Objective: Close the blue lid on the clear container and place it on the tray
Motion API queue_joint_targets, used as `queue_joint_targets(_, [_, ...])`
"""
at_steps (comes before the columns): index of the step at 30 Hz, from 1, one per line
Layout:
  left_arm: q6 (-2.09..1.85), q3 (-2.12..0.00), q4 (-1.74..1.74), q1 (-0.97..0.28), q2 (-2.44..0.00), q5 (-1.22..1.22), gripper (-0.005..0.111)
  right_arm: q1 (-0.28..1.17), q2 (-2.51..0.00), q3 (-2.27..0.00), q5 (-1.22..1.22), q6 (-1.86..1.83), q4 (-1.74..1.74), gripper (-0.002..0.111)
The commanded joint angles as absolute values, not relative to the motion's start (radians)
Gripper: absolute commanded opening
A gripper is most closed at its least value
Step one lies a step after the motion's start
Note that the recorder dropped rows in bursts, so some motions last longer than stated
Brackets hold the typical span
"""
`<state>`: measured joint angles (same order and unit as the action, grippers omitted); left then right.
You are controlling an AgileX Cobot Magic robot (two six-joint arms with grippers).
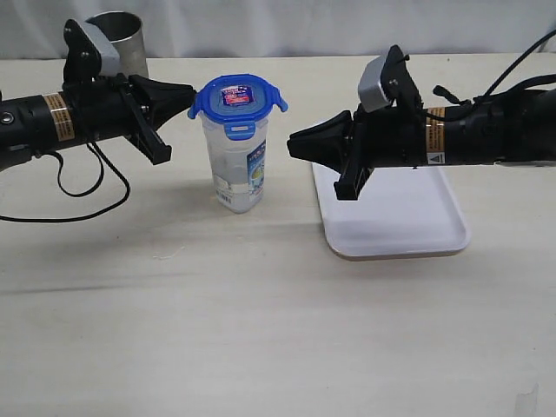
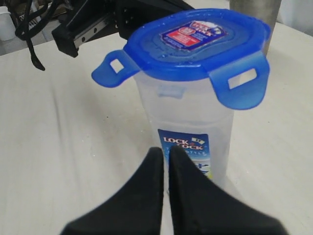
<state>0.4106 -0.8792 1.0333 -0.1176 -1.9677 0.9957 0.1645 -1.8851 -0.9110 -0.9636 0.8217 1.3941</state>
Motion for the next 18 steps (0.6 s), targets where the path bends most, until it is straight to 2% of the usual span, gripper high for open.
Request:
queue_joint_targets(1, [0.420, -0.881, 1.037, -0.117, -1.967, 1.004, 0.000, 0.165, -1.888, -0.918, -0.967, 0.818, 1.377, 0.004])
queue_joint_targets(18, [0.420, -0.881, 1.079, -0.111, -1.967, 1.008, 0.000, 0.165, -1.888, -0.918, -0.965, 0.818, 1.377, 0.004])
